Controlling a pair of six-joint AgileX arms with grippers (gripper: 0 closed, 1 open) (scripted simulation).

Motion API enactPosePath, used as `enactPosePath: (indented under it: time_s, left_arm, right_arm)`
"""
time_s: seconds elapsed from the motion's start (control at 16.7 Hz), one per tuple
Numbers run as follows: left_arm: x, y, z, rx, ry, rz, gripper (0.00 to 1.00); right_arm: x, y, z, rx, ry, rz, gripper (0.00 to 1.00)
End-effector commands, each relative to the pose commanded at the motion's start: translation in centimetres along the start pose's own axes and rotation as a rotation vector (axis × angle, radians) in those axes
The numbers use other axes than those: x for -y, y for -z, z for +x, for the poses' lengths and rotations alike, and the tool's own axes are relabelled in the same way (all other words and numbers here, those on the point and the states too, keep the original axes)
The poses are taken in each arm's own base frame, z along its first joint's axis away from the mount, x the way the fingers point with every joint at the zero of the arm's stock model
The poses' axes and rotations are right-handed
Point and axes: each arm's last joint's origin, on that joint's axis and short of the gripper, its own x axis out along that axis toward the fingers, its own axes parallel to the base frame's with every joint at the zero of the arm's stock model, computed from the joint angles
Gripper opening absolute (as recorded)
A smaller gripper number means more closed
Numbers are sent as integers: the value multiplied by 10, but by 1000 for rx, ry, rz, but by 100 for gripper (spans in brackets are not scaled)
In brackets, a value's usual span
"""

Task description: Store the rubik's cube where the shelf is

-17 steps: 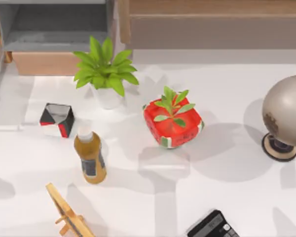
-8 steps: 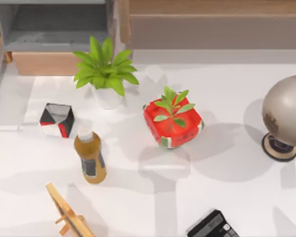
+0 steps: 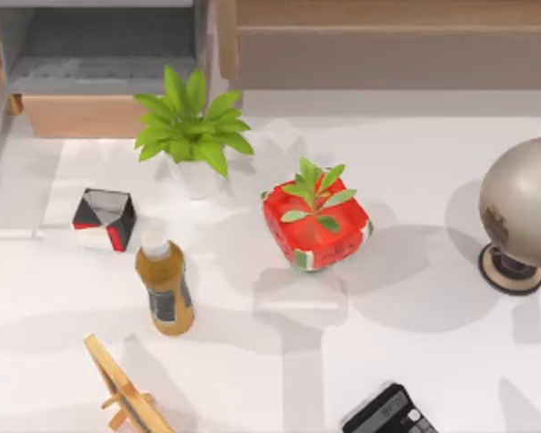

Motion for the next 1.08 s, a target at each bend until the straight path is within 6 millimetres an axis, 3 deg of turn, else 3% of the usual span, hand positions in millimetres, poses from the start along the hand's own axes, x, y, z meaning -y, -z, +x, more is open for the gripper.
enactPosePath:
  time_s: [0.24, 0.42, 0.78, 1.08]
  left_arm:
    - [-35, -57, 21, -94, 129, -193, 100]
    - [-38, -107, 27, -181, 268, -313, 100]
    - [4, -192, 18, -432, 581, -437, 100]
    - [46, -226, 8, -637, 755, -444, 100]
  right_arm:
    - [0, 0, 0, 0, 0, 0, 100]
    - [0, 0, 0, 0, 0, 0, 100]
    - [0, 0, 0, 0, 0, 0, 100]
    - [0, 0, 0, 0, 0, 0, 100]
